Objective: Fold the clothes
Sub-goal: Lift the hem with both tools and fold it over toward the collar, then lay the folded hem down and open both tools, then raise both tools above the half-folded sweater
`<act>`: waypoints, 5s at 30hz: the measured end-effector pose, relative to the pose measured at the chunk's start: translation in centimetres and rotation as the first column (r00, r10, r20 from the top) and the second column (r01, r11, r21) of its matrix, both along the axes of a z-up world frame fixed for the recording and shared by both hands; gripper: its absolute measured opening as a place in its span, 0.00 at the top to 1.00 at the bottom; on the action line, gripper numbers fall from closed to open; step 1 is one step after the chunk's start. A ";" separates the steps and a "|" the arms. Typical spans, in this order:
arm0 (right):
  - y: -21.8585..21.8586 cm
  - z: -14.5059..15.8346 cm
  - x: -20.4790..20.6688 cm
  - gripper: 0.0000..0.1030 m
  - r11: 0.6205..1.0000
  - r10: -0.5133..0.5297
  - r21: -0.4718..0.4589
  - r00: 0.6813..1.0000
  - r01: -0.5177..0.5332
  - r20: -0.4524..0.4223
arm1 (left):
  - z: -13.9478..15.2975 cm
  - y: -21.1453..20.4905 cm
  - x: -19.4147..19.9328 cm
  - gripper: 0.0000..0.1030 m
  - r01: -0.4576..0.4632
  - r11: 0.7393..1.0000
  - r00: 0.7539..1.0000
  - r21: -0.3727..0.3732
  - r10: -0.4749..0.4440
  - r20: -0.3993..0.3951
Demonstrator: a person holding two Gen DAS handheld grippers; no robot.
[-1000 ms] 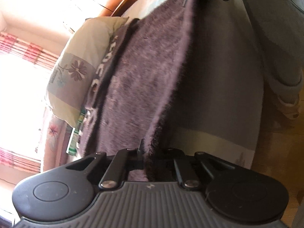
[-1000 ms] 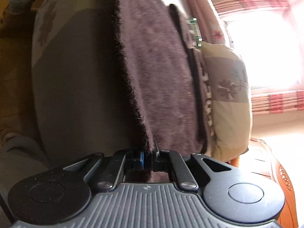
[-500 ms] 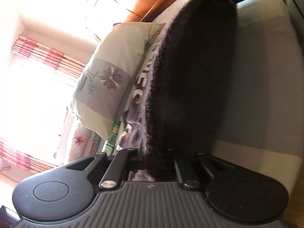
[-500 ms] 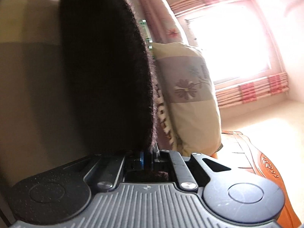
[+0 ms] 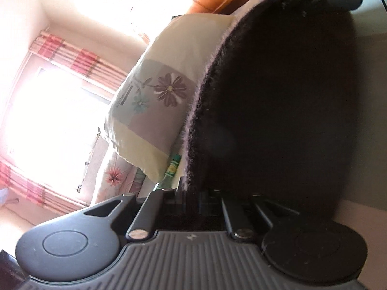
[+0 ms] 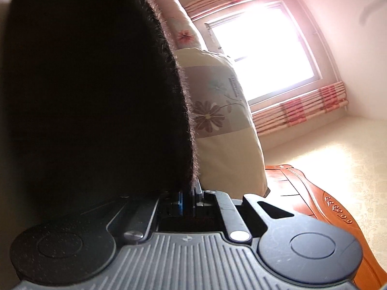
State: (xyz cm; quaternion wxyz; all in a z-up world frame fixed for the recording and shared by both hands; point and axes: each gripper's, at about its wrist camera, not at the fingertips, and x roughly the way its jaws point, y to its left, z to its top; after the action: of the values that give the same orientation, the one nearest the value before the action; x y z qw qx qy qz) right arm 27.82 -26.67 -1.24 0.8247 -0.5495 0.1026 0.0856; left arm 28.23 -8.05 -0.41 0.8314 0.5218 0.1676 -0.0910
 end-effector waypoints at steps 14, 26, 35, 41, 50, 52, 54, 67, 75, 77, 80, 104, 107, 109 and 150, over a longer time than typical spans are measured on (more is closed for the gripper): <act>1.8 -0.9 14.7 0.92 0.998 -0.038 0.046 0.998 0.036 0.043 | -1.1 2.0 14.2 0.92 -0.073 0.996 0.997 -0.046 0.072 -0.008; 1.9 -3.7 21.6 0.51 0.991 -0.057 0.115 0.986 0.076 -0.159 | -3.7 4.7 16.0 0.57 -0.193 0.964 0.977 -0.184 0.171 -0.127; -3.5 0.5 15.6 0.31 0.837 0.087 0.524 0.907 0.158 -0.412 | -1.9 6.7 12.2 0.32 -0.203 0.859 0.950 -0.469 0.056 -0.308; -9.1 -1.4 12.7 0.19 0.689 0.141 0.655 0.827 0.312 -0.543 | -2.3 9.7 11.3 0.30 -0.331 0.749 0.876 -0.575 0.017 -0.482; -8.4 2.6 16.2 0.07 0.600 0.209 0.739 0.832 0.306 -0.514 | 0.5 9.8 15.7 0.28 -0.387 0.621 0.851 -0.682 -0.044 -0.523; -7.1 3.0 19.0 0.07 0.581 0.200 0.749 0.837 0.317 -0.509 | 0.2 9.4 18.4 0.28 -0.429 0.573 0.830 -0.699 -0.055 -0.555; -6.3 2.2 22.1 0.07 0.563 0.155 0.738 0.830 0.372 -0.536 | -1.2 9.0 21.0 0.28 -0.466 0.573 0.815 -0.674 -0.019 -0.579; -9.4 2.0 23.9 0.08 0.395 0.171 0.770 0.783 0.501 -0.598 | -0.5 12.0 19.7 0.31 -0.536 0.521 0.783 -0.664 0.011 -0.622; -13.3 -0.3 14.2 0.04 0.353 0.349 0.740 0.653 0.573 -0.672 | -2.3 13.0 9.7 0.26 -0.527 0.561 0.712 -0.638 -0.119 -0.692; -14.8 -1.4 13.2 0.08 0.317 0.371 0.742 0.642 0.591 -0.670 | -1.9 13.1 8.9 0.26 -0.527 0.571 0.712 -0.630 -0.107 -0.694; -15.0 -0.2 12.4 0.10 0.292 0.350 0.745 0.658 0.600 -0.667 | 0.1 12.5 8.6 0.26 -0.545 0.570 0.713 -0.615 -0.071 -0.698; -11.7 -0.4 8.2 0.09 0.461 0.189 0.664 0.666 0.589 -0.722 | -1.1 9.9 4.6 0.24 -0.532 0.650 0.715 -0.542 0.003 -0.699; -13.6 0.3 7.3 0.06 0.418 0.178 0.678 0.678 0.604 -0.713 | 0.7 10.6 3.2 0.21 -0.521 0.656 0.735 -0.547 0.019 -0.678; -13.9 1.0 6.6 0.06 0.432 0.151 0.683 0.699 0.589 -0.699 | 1.0 10.0 2.8 0.21 -0.506 0.692 0.743 -0.516 0.047 -0.667; -8.9 -2.6 28.7 0.00 0.181 0.482 0.695 0.553 0.696 -0.680 | -3.4 16.4 25.8 0.19 -0.791 0.149 0.558 -0.594 -0.224 -0.799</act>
State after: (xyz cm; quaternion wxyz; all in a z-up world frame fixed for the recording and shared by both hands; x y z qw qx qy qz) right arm 56.48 -35.58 -3.89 0.8130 0.2353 0.4398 0.3005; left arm 54.05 8.34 -3.83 0.7987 -0.2532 0.5113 -0.1913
